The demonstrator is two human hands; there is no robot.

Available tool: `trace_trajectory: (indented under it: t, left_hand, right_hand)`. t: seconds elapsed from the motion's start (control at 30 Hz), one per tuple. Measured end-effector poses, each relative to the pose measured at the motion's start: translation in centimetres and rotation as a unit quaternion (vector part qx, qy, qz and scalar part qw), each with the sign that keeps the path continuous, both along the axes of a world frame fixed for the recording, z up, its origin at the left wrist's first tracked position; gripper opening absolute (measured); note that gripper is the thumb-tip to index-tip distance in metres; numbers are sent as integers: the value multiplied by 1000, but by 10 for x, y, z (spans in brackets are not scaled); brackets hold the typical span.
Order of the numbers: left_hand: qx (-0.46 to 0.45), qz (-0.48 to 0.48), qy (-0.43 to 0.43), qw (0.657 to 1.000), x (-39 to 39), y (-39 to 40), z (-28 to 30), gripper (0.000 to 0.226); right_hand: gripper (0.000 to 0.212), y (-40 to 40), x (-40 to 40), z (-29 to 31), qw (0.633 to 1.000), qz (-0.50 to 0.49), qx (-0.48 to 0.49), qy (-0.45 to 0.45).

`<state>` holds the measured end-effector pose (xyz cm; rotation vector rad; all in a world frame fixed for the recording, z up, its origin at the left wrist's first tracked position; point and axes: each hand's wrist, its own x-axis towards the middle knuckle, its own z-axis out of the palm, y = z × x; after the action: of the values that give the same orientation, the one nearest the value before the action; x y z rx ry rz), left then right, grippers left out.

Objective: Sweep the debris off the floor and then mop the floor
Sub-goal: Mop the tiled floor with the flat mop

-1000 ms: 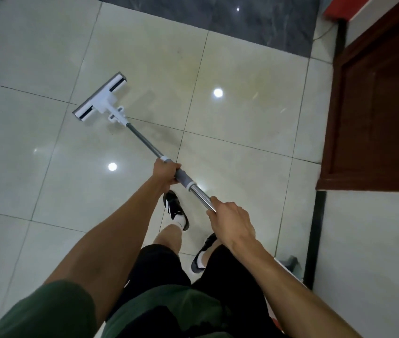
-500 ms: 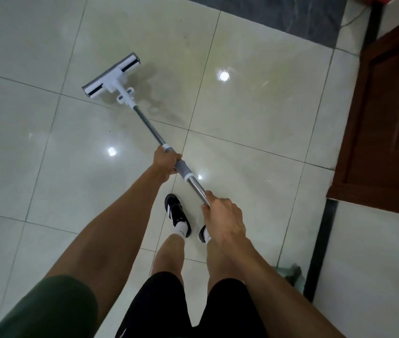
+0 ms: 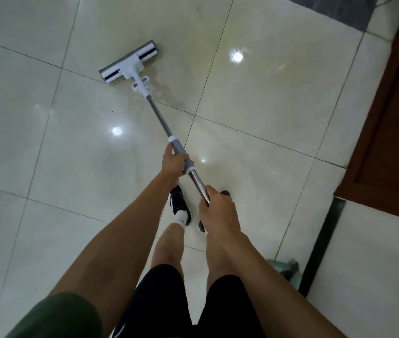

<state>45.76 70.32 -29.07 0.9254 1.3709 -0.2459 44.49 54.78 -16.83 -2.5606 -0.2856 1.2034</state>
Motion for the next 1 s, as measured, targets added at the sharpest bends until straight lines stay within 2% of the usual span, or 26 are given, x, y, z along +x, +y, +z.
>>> trace_trajectory:
  t: [0.17, 0.27, 0.43, 0.53, 0.63, 0.7, 0.9, 1.0]
  left_hand:
    - [-38, -5, -16, 999, -7, -22, 10, 85]
    - [-26, 0, -5, 1000, -7, -29, 12, 87]
    - [-8, -9, 21, 1000, -9, -33, 13, 81]
    - [12, -17, 33, 999, -10, -43, 10, 70]
    - [-1, 10, 37, 999, -12, -48, 9, 78]
    - [-10, 19, 34, 999, -8, -48, 13, 77]
    - [18, -4, 54, 998, 12, -31, 16, 51]
    - [19, -3, 41, 999, 20, -21, 13, 54]
  right_hand:
    - [13, -13, 10, -6, 999, -4, 27, 33]
    - [17, -21, 10, -8, 998, 13, 29, 60]
    - [60, -40, 8, 5, 991, 42, 38, 123]
    - [74, -57, 1, 11, 984, 46, 6, 173]
    - [68, -73, -5, 16, 979, 20, -6, 202]
    - [62, -78, -7, 17, 984, 14, 3, 179]
    - [55, -64, -1, 11, 992, 44, 37, 115]
    - [52, -54, 12, 6, 990, -4, 38, 135]
